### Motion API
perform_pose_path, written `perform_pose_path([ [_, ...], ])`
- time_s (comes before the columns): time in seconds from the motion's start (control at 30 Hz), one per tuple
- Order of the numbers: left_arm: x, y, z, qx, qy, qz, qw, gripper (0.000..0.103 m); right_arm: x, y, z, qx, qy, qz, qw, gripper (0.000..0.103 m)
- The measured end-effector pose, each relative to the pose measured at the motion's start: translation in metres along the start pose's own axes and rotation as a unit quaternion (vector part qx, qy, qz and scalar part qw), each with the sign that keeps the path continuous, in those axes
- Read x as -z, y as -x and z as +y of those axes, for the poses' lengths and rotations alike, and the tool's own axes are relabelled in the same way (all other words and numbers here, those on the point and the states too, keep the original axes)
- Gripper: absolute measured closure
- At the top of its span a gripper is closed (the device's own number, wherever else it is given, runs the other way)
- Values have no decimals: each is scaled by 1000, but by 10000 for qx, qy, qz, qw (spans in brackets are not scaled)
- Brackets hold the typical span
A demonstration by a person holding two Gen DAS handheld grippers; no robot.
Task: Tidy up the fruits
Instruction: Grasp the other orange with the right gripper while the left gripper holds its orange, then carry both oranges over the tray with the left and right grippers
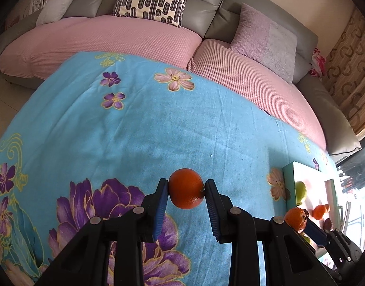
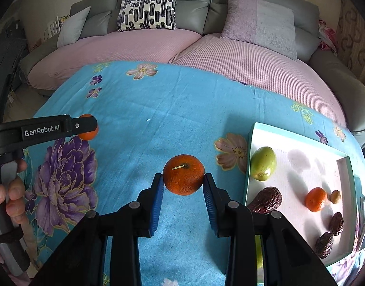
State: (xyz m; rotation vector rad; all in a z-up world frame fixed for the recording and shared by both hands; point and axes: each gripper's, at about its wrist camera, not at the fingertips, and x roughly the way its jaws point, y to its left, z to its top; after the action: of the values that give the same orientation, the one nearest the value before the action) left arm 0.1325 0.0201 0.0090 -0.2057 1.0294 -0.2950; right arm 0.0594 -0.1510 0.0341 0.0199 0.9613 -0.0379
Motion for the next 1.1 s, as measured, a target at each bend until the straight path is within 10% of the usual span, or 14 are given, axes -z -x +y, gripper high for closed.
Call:
perform_pose_path([
  [0.47, 20, 1, -82, 487, -1082, 95, 9929, 69, 27, 28, -79, 424, -965, -187, 9943, 68],
  [1.1, 80, -5, -195, 1448, -2564, 455, 9546, 69, 75, 87, -203, 1401, -2381, -492, 9598, 68],
])
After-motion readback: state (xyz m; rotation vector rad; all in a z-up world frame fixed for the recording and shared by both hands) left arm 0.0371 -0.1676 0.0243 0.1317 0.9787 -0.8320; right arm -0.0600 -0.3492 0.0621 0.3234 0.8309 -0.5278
